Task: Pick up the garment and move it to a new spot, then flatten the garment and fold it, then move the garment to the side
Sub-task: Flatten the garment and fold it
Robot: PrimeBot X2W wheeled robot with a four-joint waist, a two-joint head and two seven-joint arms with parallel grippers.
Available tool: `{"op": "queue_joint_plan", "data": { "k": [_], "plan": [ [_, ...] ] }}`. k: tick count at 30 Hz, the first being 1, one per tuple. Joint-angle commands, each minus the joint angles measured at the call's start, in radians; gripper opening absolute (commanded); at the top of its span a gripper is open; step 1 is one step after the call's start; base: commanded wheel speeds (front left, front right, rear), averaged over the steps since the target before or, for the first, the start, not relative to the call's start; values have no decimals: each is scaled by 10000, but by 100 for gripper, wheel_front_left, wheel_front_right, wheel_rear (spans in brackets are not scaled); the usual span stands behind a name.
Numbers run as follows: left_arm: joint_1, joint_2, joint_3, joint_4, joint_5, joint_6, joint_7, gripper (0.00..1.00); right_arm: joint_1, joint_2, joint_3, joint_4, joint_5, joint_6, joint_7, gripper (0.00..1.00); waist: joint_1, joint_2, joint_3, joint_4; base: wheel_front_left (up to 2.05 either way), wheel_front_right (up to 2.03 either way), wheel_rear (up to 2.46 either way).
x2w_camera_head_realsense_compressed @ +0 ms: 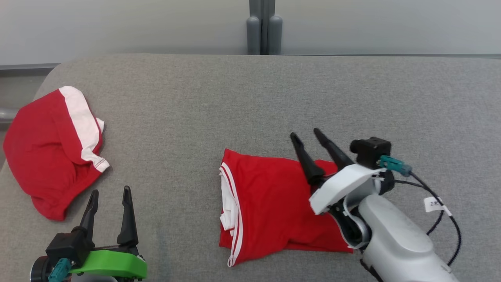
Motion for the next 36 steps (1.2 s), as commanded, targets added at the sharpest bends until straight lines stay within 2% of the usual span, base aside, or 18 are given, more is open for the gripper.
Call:
{"op": "queue_joint_plan", "data": {
  "k": [1, 6, 9, 16, 25, 36],
  "plan": [
    [46, 13, 57, -61, 62, 26, -1, 100, 317, -191, -294, -219, -298, -3, -80, 100, 0, -1, -106, -188, 0, 0, 0],
    [151, 13, 242, -249, 189, 36, -1, 100, 1234, -540, -1734, -1493, -1533, -3, -119, 100, 0, -1, -243, -480, 0, 0, 0],
    [199, 13, 332, -335, 280, 37, -1, 100, 2070, -496, -2541, -2368, -2222, -5, -116, 100, 0, -1, -326, -664, 0, 0, 0],
    [243, 15, 477, -460, 450, 74, -1, 100, 3647, -199, -3660, -3829, -3553, -5, -120, 100, 0, -1, -500, -1004, 0, 0, 0],
    [572, 15, 441, -438, 650, 86, -1, 100, 4930, 100, -4069, -4465, -4185, -5, -121, 100, 0, -1, -878, -1285, 0, 0, 0],
    [893, 18, 298, -280, 919, 7, -1, 100, 5518, 182, -4374, -4665, -4489, -5, -122, 100, 0, -1, -1063, -1248, 0, 0, 0]
  ]
}}
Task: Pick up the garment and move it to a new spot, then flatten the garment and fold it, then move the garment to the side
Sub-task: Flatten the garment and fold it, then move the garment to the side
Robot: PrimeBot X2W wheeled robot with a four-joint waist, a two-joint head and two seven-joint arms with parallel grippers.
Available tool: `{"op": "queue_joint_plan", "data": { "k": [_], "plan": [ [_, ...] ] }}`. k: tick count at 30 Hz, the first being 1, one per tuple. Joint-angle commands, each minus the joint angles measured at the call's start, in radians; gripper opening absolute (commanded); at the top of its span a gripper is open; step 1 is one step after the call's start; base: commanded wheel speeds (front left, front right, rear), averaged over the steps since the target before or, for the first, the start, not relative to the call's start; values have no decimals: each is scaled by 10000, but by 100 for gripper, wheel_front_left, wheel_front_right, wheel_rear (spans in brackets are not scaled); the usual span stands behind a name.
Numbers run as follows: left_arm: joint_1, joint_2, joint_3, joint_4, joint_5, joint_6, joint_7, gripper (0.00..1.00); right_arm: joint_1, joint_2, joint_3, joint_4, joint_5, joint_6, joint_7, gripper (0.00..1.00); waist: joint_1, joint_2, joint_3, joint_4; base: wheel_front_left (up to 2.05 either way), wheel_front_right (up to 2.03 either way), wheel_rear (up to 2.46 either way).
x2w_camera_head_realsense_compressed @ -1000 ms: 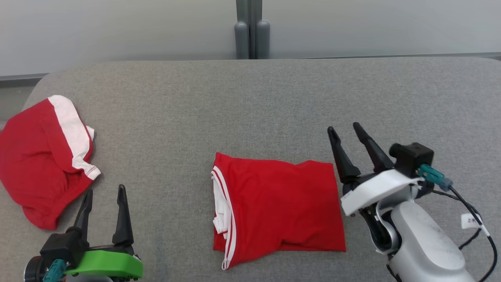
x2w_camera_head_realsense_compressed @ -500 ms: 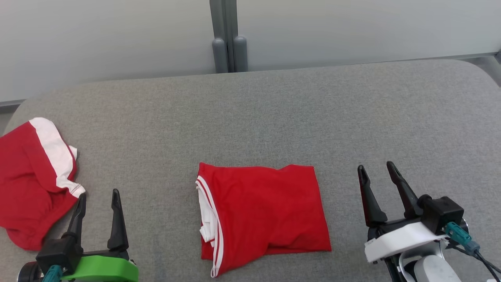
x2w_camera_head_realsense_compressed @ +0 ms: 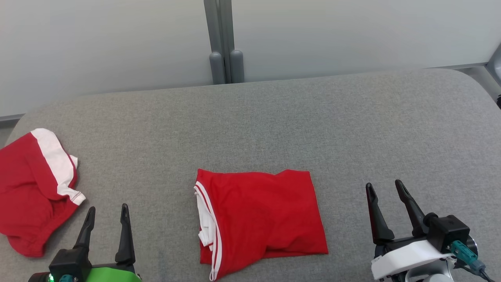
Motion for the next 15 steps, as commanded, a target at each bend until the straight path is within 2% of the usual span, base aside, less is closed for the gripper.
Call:
{"op": "queue_joint_plan", "data": {
  "k": [1, 15],
  "plan": [
    [189, 20, -30, 10, 62, -43, -1, 100, 130, 11, 10, -59, -123, -5, -26, 100, 0, 0, -10, 12, 0, 0, 0],
    [242, 70, 27, 7, 141, -57, -1, 100, 142, 50, 59, 142, -199, -5, -26, 100, 0, 0, 9, 204, 0, 0, 0]
  ]
}}
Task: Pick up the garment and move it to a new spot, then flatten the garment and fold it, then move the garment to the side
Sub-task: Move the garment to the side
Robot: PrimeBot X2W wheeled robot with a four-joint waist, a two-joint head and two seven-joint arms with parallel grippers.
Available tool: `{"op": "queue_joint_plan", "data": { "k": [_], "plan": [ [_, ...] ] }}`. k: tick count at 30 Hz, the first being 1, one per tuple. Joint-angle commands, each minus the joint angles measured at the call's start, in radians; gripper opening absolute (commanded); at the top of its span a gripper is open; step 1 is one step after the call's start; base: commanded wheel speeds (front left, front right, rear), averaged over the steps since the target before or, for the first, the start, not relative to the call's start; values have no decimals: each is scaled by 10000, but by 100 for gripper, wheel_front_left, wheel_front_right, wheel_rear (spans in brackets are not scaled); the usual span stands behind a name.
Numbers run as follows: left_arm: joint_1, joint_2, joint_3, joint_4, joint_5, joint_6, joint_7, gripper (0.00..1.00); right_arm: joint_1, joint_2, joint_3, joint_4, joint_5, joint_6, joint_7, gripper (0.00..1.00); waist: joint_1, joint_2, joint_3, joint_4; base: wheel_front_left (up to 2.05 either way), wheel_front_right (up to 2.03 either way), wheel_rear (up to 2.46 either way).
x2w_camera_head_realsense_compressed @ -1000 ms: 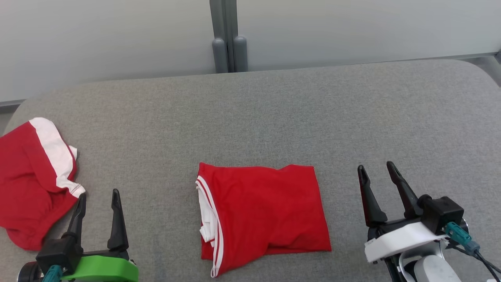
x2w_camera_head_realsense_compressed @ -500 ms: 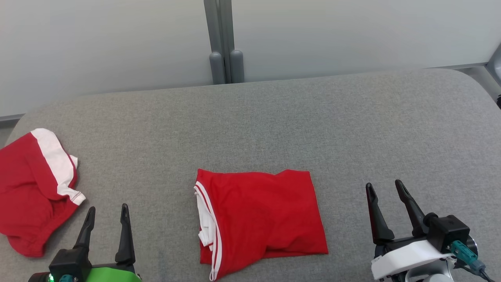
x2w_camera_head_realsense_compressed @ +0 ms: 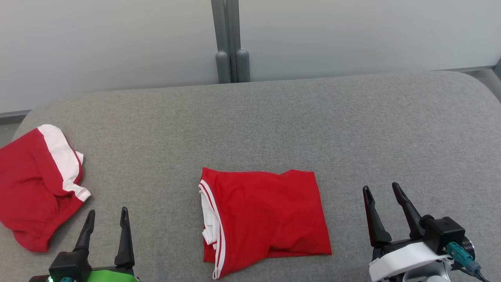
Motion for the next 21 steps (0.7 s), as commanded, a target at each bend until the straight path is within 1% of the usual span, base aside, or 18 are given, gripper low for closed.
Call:
{"op": "queue_joint_plan", "data": {
  "k": [1, 8, 12, 16, 21],
  "plan": [
    [104, 58, 41, -2, 66, -18, -1, 100, 98, 2, 14, 52, -21, -5, -30, 100, 0, 0, 12, -6, 0, 0, 0],
    [136, 46, 98, 14, 65, -20, -1, 100, 45, 10, 72, 177, -9, -5, -29, 100, 0, 0, 32, -7, 0, 0, 0],
    [34, 34, 60, 27, 3, -20, -2, 100, -334, -8, 387, 426, -44, -5, -29, 100, 0, 0, 61, 99, 0, 0, 0],
    [-24, 24, 18, 53, -70, -23, -1, 100, -928, -27, 666, 954, -128, -5, 111, 100, 0, 0, 113, 278, 0, 0, 0],
    [-130, 15, -22, 41, -98, -24, -2, 100, -1761, -5, 805, 2061, -259, -5, 685, 100, 0, 0, 268, 584, 0, 0, 0]
  ]
}}
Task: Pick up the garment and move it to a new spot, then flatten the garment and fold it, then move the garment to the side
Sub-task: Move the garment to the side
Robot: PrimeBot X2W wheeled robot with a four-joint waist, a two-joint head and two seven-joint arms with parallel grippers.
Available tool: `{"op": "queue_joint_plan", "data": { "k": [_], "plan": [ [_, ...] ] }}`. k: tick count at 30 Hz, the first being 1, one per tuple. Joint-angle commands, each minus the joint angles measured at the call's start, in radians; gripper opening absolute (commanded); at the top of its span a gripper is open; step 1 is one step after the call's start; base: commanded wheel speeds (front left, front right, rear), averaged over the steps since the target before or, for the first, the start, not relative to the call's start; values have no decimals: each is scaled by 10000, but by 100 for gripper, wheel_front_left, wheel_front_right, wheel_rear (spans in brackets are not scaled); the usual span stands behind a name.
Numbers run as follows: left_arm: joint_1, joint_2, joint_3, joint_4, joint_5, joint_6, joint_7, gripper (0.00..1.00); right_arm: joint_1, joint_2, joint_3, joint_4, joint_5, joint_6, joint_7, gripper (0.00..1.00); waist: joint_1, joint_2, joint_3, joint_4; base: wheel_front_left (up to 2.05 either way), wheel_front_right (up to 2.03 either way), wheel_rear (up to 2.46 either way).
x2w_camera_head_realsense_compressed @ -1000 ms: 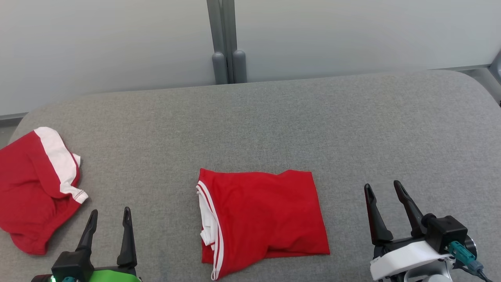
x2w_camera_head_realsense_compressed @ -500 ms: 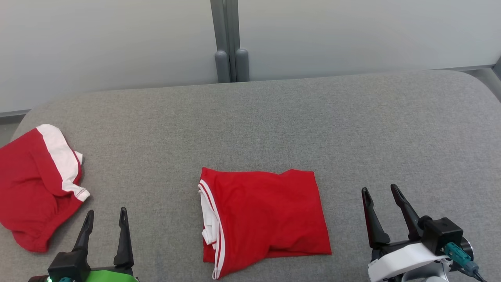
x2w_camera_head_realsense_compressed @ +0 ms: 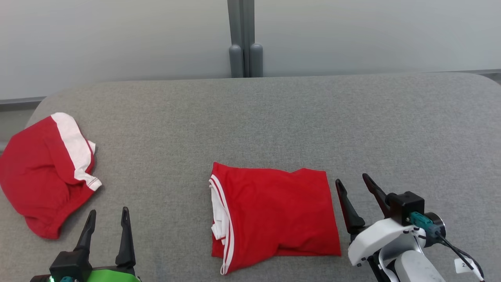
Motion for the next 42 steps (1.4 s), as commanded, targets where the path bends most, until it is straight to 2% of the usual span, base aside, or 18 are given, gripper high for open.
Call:
{"op": "queue_joint_plan", "data": {
  "k": [1, 11, 20, 21, 22, 29, 32, 36, 42],
  "plan": [
    [-148, 17, -27, -4, -39, -17, -3, 100, -220, -20, -3, 278, -58, -5, 121, 100, 0, 0, 131, 198, 0, 0, 0],
    [-430, 9, -152, 98, -205, -21, -3, 100, -993, 25, 130, 2498, 13, -5, 189, 100, 0, 0, 547, 754, 0, 0, 0],
    [-621, 8, -115, 174, -306, -21, -3, 100, -1369, 25, 843, 4203, 568, -5, 224, 100, 0, 0, 725, 825, 0, 0, 0],
    [-646, 8, -121, 175, -319, -22, -3, 100, -1409, 24, 894, 4327, 651, -5, 202, 69, 0, 0, 735, 822, 0, 0, 0],
    [-672, 8, -127, 176, -324, -21, -3, 100, -1482, 26, 973, 4457, 722, -6, 157, 0, 0, 0, 747, 819, 0, 0, 0],
    [-667, 7, -110, 129, -390, 22, -3, 100, -2356, 1, 1222, 4694, 772, -13, -163, 0, 0, 0, 913, 611, 0, 0, 0],
    [-791, 7, -205, 101, -427, 21, -3, 100, -2904, -259, 1348, 4766, 592, -13, -83, 0, 0, 0, 1084, 539, 0, 0, 0],
    [-989, 7, -320, 27, -419, 15, -3, 100, -3921, -779, 1874, 4739, 315, -13, 223, 0, 0, 0, 1532, 368, 0, 0, 0],
    [-1698, 8, -524, -133, -401, -3, -3, 100, -5705, -2043, 2234, 4613, 359, -13, 715, 0, 0, 0, 2737, 68, 0, 0, 0]
  ]
}}
